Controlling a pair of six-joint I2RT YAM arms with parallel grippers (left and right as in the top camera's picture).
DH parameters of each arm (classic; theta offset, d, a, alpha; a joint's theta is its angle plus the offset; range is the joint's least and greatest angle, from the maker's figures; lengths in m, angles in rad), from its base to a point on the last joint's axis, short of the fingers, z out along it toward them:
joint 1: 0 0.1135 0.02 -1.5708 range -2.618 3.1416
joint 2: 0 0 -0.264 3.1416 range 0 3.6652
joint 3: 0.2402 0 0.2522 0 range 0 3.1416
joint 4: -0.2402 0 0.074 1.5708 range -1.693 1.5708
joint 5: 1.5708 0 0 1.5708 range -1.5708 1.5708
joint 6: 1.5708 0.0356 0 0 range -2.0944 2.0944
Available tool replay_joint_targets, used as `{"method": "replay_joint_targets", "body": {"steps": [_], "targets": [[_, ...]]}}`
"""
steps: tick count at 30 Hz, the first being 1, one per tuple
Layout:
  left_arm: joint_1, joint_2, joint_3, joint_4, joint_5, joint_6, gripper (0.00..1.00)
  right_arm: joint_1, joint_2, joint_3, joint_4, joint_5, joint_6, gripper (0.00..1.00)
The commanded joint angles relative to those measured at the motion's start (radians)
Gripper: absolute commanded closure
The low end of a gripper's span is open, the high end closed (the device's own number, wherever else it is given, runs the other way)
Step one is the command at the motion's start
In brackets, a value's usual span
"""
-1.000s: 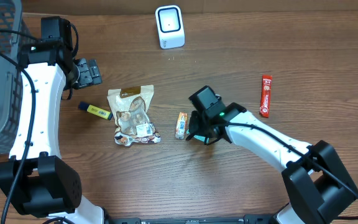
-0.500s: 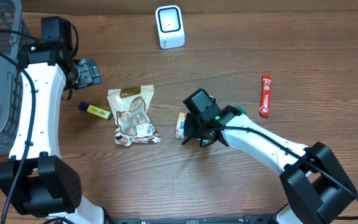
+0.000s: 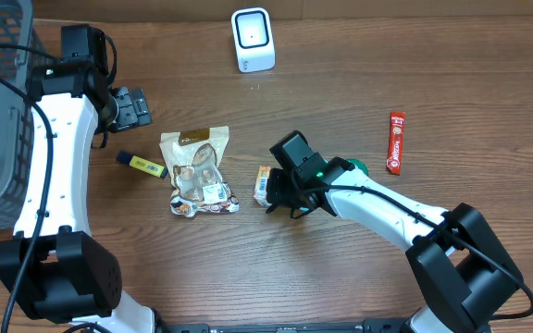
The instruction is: Scan the item barcode
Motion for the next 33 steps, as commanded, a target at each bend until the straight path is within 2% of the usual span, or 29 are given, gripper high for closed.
{"method": "replay_joint_targets", "body": {"steps": [1,8,20,26,33], "targets": [[-0.007,-0.014,-0.001,-0.002,-0.010,0.008,0.00,0.000,0.000,-0.002,0.039,-0.063,-0.044,0.85],[-0.007,-0.014,-0.001,-0.002,-0.010,0.008,0.00,-0.031,0.000,-0.002,0.057,-0.014,-0.057,0.74],[-0.007,-0.014,-0.001,-0.002,-0.010,0.008,0.00,-0.039,0.040,-0.003,0.087,-0.018,-0.107,0.73],[-0.007,-0.014,-0.001,-0.002,-0.010,0.008,0.00,-0.039,0.068,-0.003,0.125,-0.060,-0.162,0.66],[-0.007,-0.014,-0.001,-0.002,-0.010,0.008,0.00,-0.039,0.101,-0.003,0.166,-0.071,-0.162,0.65]]}}
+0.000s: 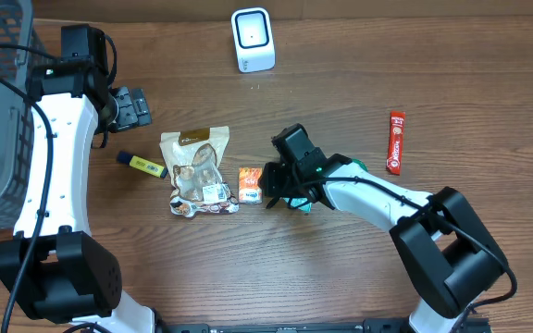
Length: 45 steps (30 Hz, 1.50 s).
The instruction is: Scan the item barcode
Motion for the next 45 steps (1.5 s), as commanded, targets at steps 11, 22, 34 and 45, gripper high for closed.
{"method": "replay_joint_targets", "body": {"steps": [11,22,34,45], "targets": [[-0.007,-0.014,-0.001,-0.002,-0.009,0.008,0.00,0.000,0.013,-0.003,0.063,-0.024,-0.009,0.65],[-0.007,-0.014,-0.001,-0.002,-0.009,0.008,0.00,0.019,0.013,-0.003,0.066,-0.023,-0.009,0.65],[-0.007,-0.014,-0.001,-0.002,-0.009,0.008,0.00,0.026,0.074,-0.002,0.103,-0.046,-0.008,0.71],[-0.007,-0.014,-0.001,-0.002,-0.009,0.008,0.00,0.018,-0.018,0.011,0.084,-0.051,-0.008,0.90]]}}
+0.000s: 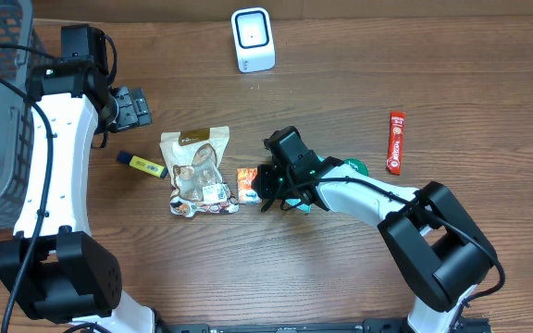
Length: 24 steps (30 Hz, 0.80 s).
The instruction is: Scan the item barcode
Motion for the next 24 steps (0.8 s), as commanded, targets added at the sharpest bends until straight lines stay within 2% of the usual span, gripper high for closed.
{"method": "replay_joint_targets", "body": {"steps": [1,9,14,16,19,21,24], "targets": [[-0.007,-0.014,-0.001,-0.002,-0.009,0.008,0.00,-0.006,-0.065,0.010,0.000,-0.013,-0.007,0.96],[-0.007,-0.014,-0.001,-0.002,-0.009,0.008,0.00,-0.018,-0.066,0.010,-0.005,-0.049,-0.008,0.96],[-0.007,-0.014,-0.001,-0.002,-0.009,0.008,0.00,-0.052,-0.066,0.010,0.007,-0.152,-0.009,0.96],[-0.007,-0.014,-0.001,-0.002,-0.009,0.008,0.00,-0.070,-0.072,0.011,0.000,-0.177,-0.055,0.96],[-0.007,-0.014,-0.001,-0.002,-0.009,0.008,0.00,-0.094,-0.087,0.056,-0.075,-0.173,-0.114,0.96],[-0.007,-0.014,-0.001,-0.002,-0.009,0.008,0.00,-0.121,-0.093,0.208,-0.280,-0.172,-0.193,0.96],[-0.007,-0.014,-0.001,-0.002,-0.009,0.008,0.00,-0.137,-0.093,0.386,-0.483,-0.127,-0.257,0.96]]}}
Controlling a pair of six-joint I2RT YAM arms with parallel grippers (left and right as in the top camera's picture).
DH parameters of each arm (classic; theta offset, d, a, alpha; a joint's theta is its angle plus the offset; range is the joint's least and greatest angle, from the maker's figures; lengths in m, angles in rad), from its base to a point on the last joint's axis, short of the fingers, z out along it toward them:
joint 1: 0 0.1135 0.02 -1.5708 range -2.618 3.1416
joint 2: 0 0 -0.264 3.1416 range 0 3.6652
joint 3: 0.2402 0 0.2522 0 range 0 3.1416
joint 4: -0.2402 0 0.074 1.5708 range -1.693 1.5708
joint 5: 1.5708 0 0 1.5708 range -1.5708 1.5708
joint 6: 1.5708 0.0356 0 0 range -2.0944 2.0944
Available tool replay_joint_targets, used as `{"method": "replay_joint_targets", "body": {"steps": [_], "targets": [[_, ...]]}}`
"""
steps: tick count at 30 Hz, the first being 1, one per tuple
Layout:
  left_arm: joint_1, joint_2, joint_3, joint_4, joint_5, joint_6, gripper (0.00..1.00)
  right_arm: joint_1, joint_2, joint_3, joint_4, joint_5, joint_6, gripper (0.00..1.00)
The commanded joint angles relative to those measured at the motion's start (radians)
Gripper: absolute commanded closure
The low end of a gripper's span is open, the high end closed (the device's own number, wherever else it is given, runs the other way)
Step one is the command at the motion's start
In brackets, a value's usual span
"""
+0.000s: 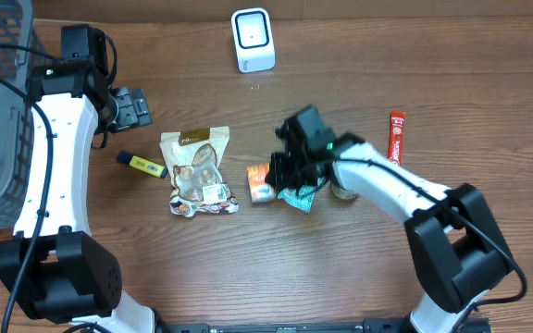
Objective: Scan the item barcode
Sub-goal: 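Raise the orange juice box up to the white scanner with the right gripper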
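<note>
A small orange and white packet (259, 182) is near the table's middle, right of a snack bag. My right gripper (278, 176) is at the packet's right edge and looks shut on it; the fingertips are partly hidden under the wrist. The white barcode scanner (253, 40) stands at the far edge, well away from the packet. My left gripper (132, 108) hovers at the far left, holding nothing, and its jaws are not clear from above.
A printed snack bag (199, 172) lies left of the packet, with a yellow and blue marker (142, 164) beyond it. A teal packet (296, 197) and a round brownish item (345, 191) sit under the right arm. A red stick sachet (396, 142) lies right. A grey basket is at the left edge.
The right gripper has moved right and farther from me, and the orange packet has shifted right with it, away from the snack bag. The teal packet now shows below the wrist. The left arm is unchanged.
At first the orange packet stood narrow beside the right gripper. Then it lay with its orange face up, closer to the snack bag, with the gripper against it. Now it is back to the right at the gripper's fingers. The left arm stayed still throughout.
</note>
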Motion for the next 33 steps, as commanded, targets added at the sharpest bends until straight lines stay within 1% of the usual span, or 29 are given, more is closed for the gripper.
{"method": "replay_joint_targets", "body": {"steps": [1,2,4,6,9,11,13,16,19,24,27,28,30,33], "targets": [[-0.007,-0.014,-0.001,-0.001,-0.009,0.008,0.00,-0.026,-0.048,0.277,-0.189,0.060,-0.130,0.97],[-0.007,-0.014,-0.001,-0.001,-0.009,0.008,0.00,-0.030,-0.048,0.369,-0.274,0.094,-0.153,0.97],[-0.007,-0.014,-0.001,-0.001,-0.009,0.008,0.00,-0.032,-0.047,0.485,-0.372,0.130,-0.182,0.97],[-0.007,-0.014,-0.001,-0.001,-0.009,0.008,0.00,-0.032,-0.047,0.682,-0.494,0.225,-0.217,0.97],[-0.007,-0.014,-0.001,-0.001,-0.009,0.008,0.00,-0.032,-0.047,0.822,-0.511,0.335,-0.261,0.97],[-0.007,-0.014,-0.001,-0.001,-0.009,0.008,0.00,-0.032,-0.047,0.854,-0.491,0.403,-0.303,0.97],[-0.007,-0.014,-0.001,-0.001,-0.009,0.008,0.00,-0.031,-0.042,0.858,-0.403,0.529,-0.418,0.97],[-0.007,-0.014,-0.001,-0.001,-0.009,0.008,0.00,-0.030,-0.018,0.856,-0.329,0.585,-0.506,0.96],[-0.007,-0.014,-0.001,-0.001,-0.009,0.008,0.00,-0.030,0.030,0.856,-0.212,0.634,-0.594,0.97],[-0.007,-0.014,-0.001,-0.001,-0.009,0.008,0.00,-0.029,0.211,0.856,0.044,0.691,-0.796,0.97],[-0.007,-0.014,-0.001,-0.001,-0.009,0.008,0.00,-0.029,0.287,0.856,0.138,0.751,-0.869,0.96],[-0.007,-0.014,-0.001,-0.001,-0.009,0.008,0.00,-0.029,0.330,0.856,0.196,0.791,-0.913,0.96],[-0.007,-0.014,-0.001,-0.001,-0.009,0.008,0.00,-0.029,0.394,0.856,0.296,0.821,-0.957,0.96],[-0.007,-0.014,-0.001,-0.001,-0.009,0.008,0.00,-0.025,0.460,0.856,0.374,0.821,-1.097,0.96]]}}
